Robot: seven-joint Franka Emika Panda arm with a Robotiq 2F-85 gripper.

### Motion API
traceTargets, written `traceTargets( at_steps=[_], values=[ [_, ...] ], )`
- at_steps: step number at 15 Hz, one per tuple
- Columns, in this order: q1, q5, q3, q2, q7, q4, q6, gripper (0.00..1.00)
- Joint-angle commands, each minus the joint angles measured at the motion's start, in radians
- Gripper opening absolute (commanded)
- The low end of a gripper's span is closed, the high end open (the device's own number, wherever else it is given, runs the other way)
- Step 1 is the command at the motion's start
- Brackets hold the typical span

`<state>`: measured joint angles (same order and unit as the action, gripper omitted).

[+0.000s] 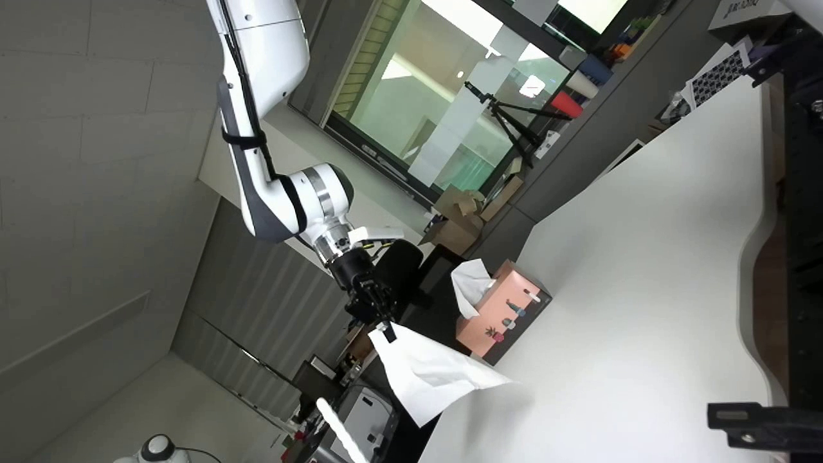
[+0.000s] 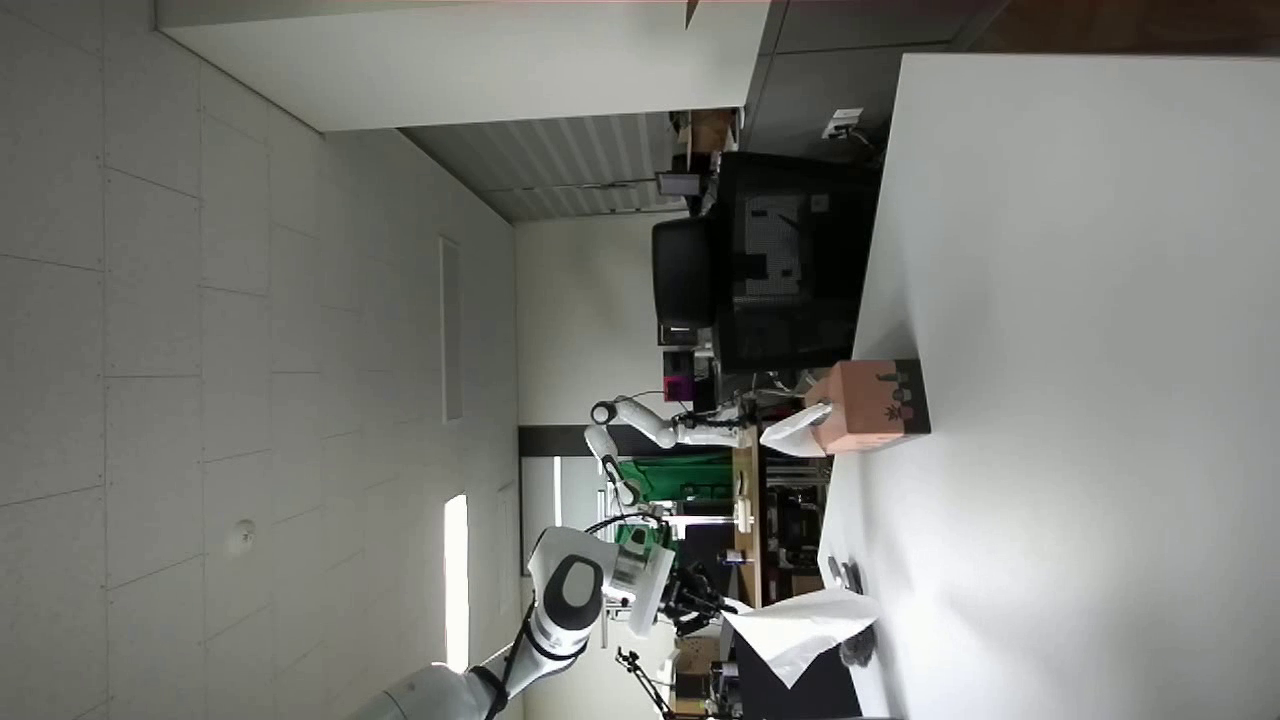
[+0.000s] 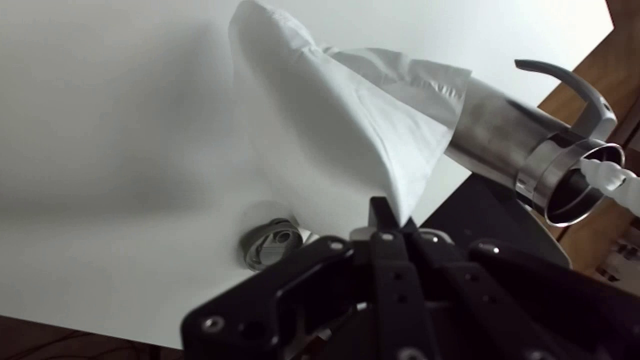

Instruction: Put two tissues on the table

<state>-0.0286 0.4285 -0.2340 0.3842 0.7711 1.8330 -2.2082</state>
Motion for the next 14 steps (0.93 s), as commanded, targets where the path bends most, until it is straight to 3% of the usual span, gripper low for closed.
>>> traceTargets(
  at_steps=[1, 7, 14],
  values=[
    [0.047, 0.116, -0.043, 0.052, 0.142, -0.030, 0.008, 0.00],
    [0.049, 0.199, -0.049, 0.146, 0.245, -0.069, 0.038, 0.00],
    [0.087, 0.313, -0.051, 0.241, 0.357, -0.174, 0.263, 0.00]
  ],
)
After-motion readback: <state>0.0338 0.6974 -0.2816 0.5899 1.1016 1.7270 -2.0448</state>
